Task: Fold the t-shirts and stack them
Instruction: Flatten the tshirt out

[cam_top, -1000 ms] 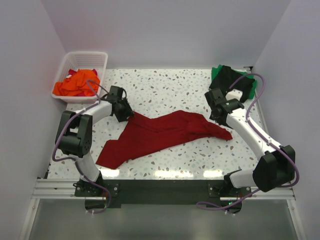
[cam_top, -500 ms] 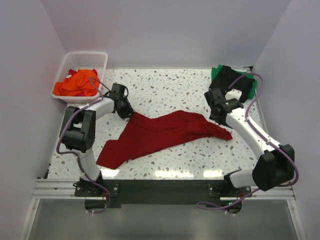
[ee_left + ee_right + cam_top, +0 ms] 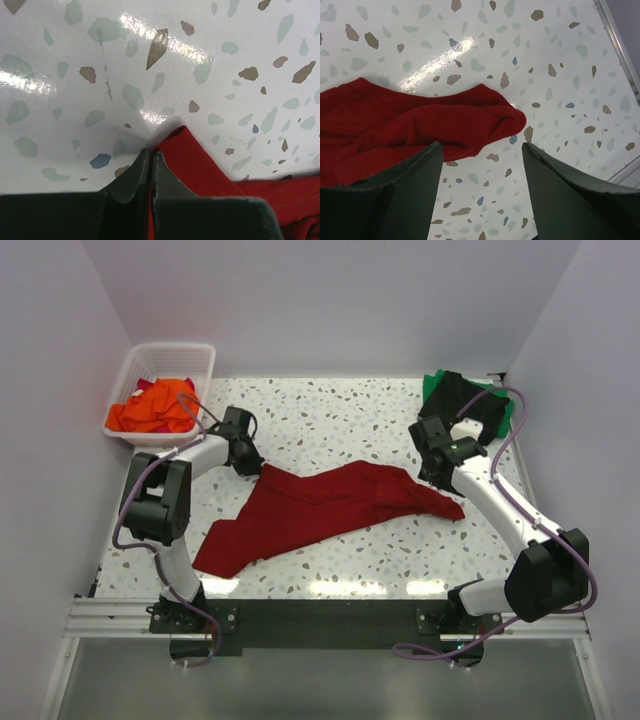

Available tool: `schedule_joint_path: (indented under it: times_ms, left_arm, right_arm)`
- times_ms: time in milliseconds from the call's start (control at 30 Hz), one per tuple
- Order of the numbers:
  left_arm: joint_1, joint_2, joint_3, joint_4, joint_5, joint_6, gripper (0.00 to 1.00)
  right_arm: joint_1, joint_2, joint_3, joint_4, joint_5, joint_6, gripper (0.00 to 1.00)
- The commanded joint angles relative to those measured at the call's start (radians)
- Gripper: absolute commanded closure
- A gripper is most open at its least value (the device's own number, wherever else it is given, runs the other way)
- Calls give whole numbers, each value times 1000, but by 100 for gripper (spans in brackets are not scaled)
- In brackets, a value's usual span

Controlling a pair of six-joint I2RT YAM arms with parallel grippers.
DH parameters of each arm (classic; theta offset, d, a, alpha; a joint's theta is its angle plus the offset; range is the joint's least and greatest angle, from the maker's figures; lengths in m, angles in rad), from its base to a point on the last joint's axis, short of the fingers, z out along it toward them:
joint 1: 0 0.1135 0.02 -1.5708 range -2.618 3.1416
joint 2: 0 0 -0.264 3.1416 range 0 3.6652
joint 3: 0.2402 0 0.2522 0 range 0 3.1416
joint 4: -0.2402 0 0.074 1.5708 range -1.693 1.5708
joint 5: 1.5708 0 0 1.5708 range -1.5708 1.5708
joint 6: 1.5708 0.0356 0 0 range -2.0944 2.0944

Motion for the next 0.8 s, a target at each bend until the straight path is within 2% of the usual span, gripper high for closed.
schedule_joint_path:
  times_ms: [0, 167, 567, 767]
  left_arm:
    - [-3, -118, 36, -31, -75, 10, 100]
    - [-2, -216, 55, -54, -144, 16, 100]
    - [7, -432, 154, -137, -350, 7, 100]
    - [9, -442, 160, -195, -324, 3, 100]
  right_arm:
    - [-3, -13, 25, 33, -34, -14, 32]
    - [-1, -36, -15, 116, -168, -97, 32]
    - [57, -17, -61, 246, -379, -165, 34]
    - [104, 60, 11, 355, -478, -231, 35]
